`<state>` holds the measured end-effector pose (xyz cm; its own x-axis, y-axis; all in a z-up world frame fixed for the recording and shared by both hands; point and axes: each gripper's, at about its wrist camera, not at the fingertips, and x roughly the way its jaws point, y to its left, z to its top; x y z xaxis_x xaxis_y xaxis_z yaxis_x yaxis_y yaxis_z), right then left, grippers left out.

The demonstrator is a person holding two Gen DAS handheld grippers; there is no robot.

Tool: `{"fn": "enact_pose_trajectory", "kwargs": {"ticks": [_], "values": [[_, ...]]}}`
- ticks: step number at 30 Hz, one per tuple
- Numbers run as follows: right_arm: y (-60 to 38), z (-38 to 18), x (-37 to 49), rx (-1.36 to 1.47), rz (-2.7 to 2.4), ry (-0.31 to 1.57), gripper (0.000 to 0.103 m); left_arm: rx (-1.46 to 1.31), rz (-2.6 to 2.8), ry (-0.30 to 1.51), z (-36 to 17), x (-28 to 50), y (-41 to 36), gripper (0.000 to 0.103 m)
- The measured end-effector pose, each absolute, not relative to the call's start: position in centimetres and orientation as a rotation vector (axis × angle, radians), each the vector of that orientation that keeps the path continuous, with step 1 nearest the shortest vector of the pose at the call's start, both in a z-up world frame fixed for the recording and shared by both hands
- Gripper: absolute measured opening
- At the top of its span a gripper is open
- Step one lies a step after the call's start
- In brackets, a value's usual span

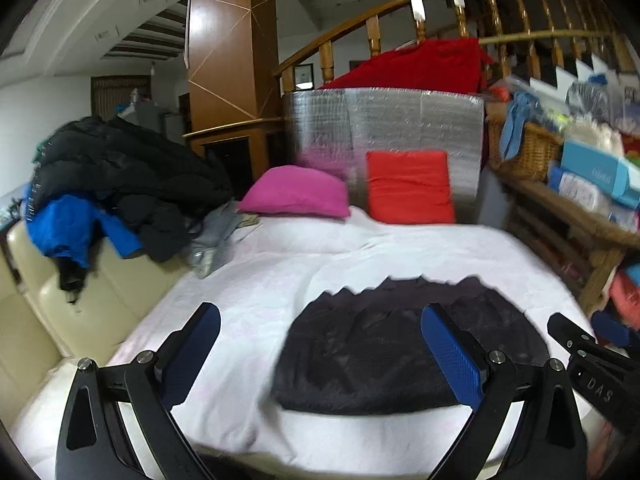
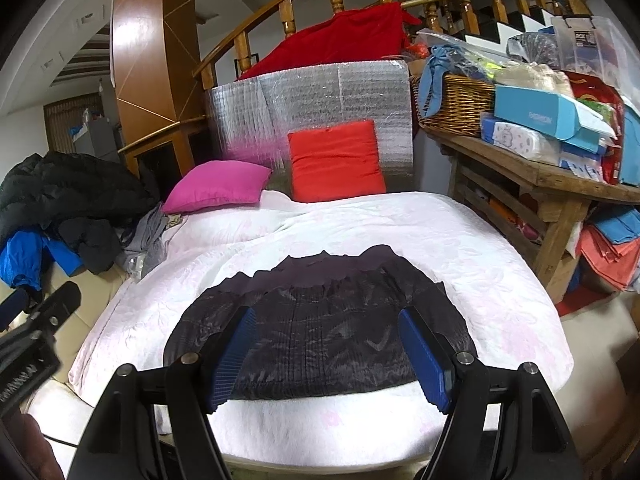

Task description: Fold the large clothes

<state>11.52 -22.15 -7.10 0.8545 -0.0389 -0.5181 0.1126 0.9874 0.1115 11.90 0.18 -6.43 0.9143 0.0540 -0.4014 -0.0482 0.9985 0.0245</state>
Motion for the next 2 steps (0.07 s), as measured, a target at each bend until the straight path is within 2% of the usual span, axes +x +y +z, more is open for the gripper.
{"fn": "enact_pose_trajectory", "kwargs": {"ticks": [2], "values": [[-24.4,-7.0,13.0,0.146,-0.112,0.534,0.077,-0.01,0.07,0.413,-6.0,14.2,2.2,0.1]]}}
